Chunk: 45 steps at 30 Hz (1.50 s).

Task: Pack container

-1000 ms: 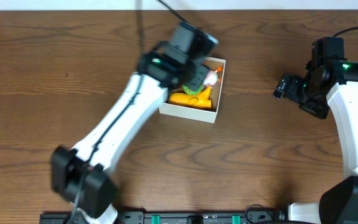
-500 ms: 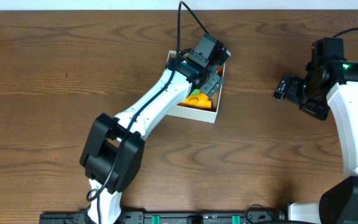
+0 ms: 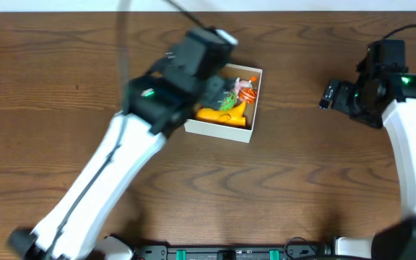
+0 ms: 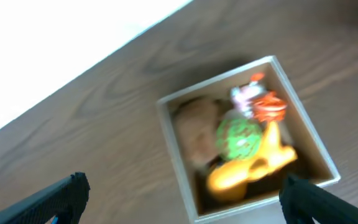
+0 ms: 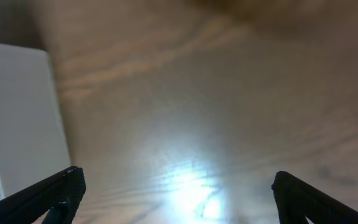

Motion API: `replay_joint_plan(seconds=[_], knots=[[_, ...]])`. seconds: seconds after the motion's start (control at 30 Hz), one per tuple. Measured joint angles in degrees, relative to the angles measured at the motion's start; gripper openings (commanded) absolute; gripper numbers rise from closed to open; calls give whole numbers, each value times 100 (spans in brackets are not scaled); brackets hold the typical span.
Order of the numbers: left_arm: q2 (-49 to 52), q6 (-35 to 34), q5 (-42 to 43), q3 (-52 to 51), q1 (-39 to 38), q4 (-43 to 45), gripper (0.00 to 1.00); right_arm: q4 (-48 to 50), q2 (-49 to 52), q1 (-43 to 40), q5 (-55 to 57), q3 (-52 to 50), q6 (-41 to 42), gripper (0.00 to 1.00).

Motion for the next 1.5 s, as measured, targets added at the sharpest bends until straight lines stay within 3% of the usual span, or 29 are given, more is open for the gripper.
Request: replay_joint_plan(seconds=[0.3, 0.67, 1.07, 1.5], knots=[[-1965, -927, -396, 4, 981, -1609, 98, 501, -2826, 0, -911, 26, -1357, 99], [-3484, -1176, -433, 4, 1473, -2188, 98, 411, -5071, 0, -1344, 44, -1810, 99], [-3541, -1191, -431, 4, 1478, -2194, 98, -511, -5377, 0, -1370, 44, -1871, 99], [-3541, -1191, -431, 7, 1478, -2194, 98, -654, -5377, 0, -1314, 44, -1871, 99]])
